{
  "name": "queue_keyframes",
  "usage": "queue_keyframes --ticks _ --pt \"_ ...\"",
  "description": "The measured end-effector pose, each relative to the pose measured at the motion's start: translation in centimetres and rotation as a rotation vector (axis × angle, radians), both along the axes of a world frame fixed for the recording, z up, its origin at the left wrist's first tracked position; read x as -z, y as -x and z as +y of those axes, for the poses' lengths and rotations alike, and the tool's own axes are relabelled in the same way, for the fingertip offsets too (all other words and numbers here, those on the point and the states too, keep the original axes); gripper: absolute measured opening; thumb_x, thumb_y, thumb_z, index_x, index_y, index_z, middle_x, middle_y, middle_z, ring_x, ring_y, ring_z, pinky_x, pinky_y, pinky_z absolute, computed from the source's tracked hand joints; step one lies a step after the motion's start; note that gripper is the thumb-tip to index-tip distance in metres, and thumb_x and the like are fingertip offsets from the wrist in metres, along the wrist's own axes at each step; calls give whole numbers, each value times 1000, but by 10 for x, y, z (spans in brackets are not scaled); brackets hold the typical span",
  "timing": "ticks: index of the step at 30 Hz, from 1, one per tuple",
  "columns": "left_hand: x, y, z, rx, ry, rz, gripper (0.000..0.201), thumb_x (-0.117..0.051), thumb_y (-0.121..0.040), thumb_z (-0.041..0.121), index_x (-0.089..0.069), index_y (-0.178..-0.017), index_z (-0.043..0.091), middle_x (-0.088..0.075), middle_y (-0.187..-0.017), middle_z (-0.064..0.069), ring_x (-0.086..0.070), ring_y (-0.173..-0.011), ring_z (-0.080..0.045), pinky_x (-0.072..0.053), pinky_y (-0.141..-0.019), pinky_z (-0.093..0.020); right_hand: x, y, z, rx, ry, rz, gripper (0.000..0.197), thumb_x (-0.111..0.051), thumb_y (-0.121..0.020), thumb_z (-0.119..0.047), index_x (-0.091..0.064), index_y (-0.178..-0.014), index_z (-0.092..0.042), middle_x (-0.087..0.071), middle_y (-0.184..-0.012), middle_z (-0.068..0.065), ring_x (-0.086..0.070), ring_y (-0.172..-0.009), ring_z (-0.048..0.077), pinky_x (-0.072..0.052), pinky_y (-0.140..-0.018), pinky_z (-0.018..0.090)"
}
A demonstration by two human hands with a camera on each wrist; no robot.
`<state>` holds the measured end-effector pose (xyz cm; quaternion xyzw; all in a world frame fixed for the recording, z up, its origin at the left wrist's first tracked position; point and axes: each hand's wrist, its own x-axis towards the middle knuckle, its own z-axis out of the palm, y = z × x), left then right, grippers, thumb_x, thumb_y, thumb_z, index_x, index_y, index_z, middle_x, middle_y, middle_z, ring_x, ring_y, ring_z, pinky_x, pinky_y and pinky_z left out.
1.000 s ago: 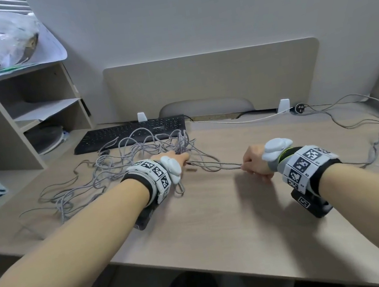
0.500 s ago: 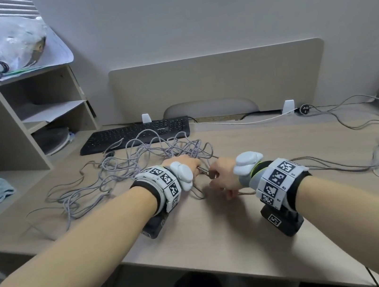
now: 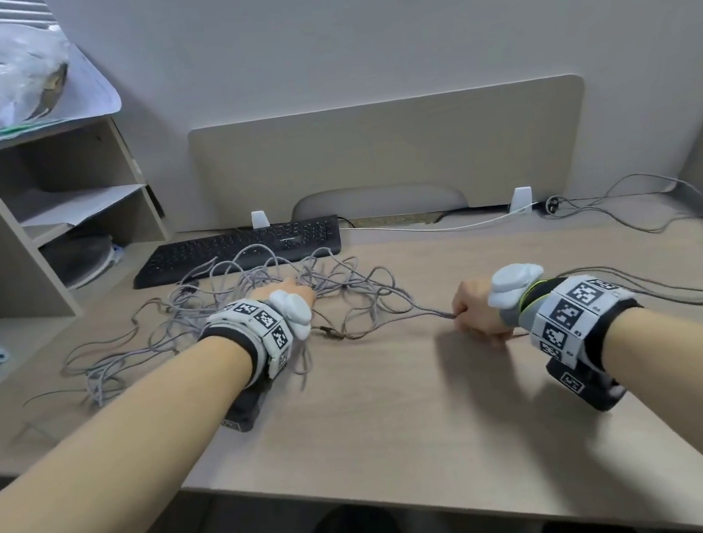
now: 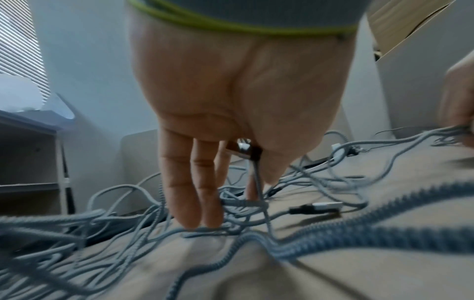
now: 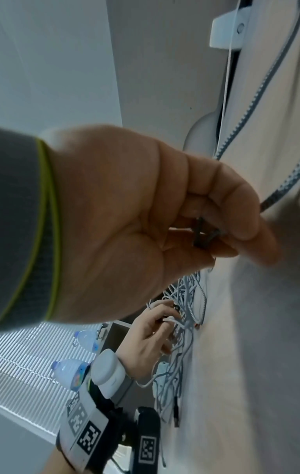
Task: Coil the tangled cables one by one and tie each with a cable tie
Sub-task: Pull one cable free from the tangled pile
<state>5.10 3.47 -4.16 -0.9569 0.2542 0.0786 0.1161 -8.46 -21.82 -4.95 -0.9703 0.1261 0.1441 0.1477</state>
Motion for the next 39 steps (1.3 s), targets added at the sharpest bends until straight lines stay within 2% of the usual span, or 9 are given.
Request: queue_keyframes --ticks 4,8,12,19,23,29,32,36,39 --pt "-4 15 -10 -12 1 -27 51 -61 -79 11 -39 -125 18 -52 -104 -9 -52 -78 -26 -37 -52 -31 -3 -4 12 -41 -16 21 15 -45 -85 -8 -56 -91 -16 -72 -72 17 -63 -49 28 -55 -56 35" --pt "-6 16 -11 2 60 -90 45 -60 -84 16 -41 -125 16 -43 -108 -11 -51 -81 -27 -44 -66 -38 -12 -4 24 -62 43 39 16 -50 -84 -24 -55 -98 -19 -70 -57 9 -62 -46 24 -59 -70 35" --pt "-10 34 -21 29 122 -180 47 -61 -86 16 -44 -129 17 -39 -122 -14 -51 -108 -34 -47 -79 -39 -9 -10 39 -115 -1 -23 30 -54 -85 -29 -58 -108 -11 -75 -82 15 -63 -47 26 -57 -60 36" --pt "13 61 -43 86 397 93 77 -77 -73 44 -38 -133 13 -49 -124 -6 -63 -94 -31 -58 -66 -42 -15 -5 45 -195 -53 -145 21 -42 -98 -30 -50 -82 -19 -59 -61 2 -60 -41 23 -47 -50 28" --pt "19 51 -52 -13 454 107 64 -76 -70 49 -42 -112 15 -64 -97 -6 -64 -81 -29 -56 -71 -41 -25 2 40 -209 -219 -208 28 -46 -99 -24 -48 -72 -18 -59 -63 1 -60 -41 18 -48 -48 25" --pt "13 37 -62 85 411 99 17 -66 -80 18 -51 -71 16 -57 -75 -5 -49 -66 -23 -39 -59 -27 -26 7 15 -135 -231 -182 24 -48 -96 -20 -52 -74 -13 -62 -75 7 -71 -60 28 -55 -56 32" --pt "7 27 -48 103 83 5 9 -60 -85 21 -62 -88 12 -65 -89 -6 -58 -74 -24 -43 -60 -29 -26 9 -13 -43 -117 -129 19 -47 -93 -19 -57 -78 -12 -69 -80 14 -71 -57 27 -59 -58 36" --pt "7 22 -41 126 124 -47 19 -53 -89 15 -65 -104 19 -67 -95 -1 -62 -83 -26 -43 -65 -28 -18 14 -31 63 32 -62 16 -48 -91 -23 -57 -95 -10 -66 -62 10 -65 -43 22 -56 -55 30" --pt "7 31 -55 87 63 -1 16 -55 -89 13 -67 -99 17 -68 -95 -3 -61 -80 -25 -46 -65 -32 -23 11 -14 51 78 -62 43 -56 -85 -35 -39 -120 -15 -70 -64 9 -63 -41 19 -59 -60 31"
